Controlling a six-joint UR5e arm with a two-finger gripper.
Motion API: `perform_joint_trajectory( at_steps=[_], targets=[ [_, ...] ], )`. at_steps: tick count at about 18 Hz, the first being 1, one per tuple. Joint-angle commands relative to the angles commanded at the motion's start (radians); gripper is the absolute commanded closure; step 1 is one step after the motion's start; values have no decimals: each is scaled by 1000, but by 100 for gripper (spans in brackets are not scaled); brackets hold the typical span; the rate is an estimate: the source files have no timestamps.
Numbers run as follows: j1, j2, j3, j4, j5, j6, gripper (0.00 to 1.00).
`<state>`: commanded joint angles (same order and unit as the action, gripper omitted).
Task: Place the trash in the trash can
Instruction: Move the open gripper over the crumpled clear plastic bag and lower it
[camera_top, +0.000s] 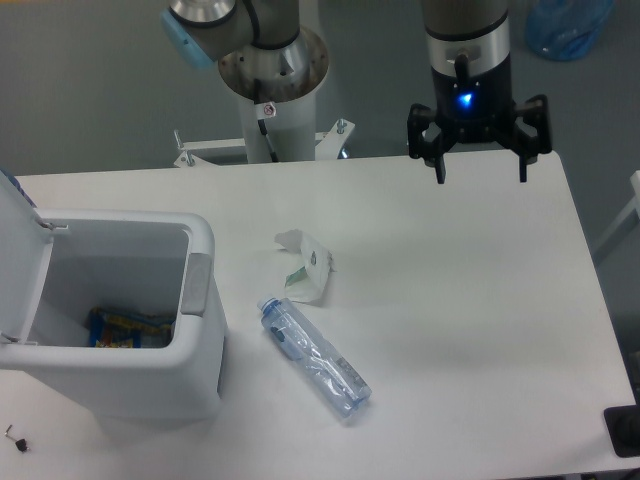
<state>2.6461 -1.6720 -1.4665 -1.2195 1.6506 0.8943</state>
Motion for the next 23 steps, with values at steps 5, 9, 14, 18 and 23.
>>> perform_joint_trajectory(
  at_steps=[5, 9, 14, 18, 23],
  targets=[
    [-6, 1, -29, 9, 5, -9, 0],
    [-12, 5, -80, 26, 2, -12, 0],
    [-63, 12, -199, 125, -2, -21, 0],
    [-118, 12, -294, 183, 5, -115, 0],
    [-175, 6, -370, 179, -6, -120, 0]
  ],
)
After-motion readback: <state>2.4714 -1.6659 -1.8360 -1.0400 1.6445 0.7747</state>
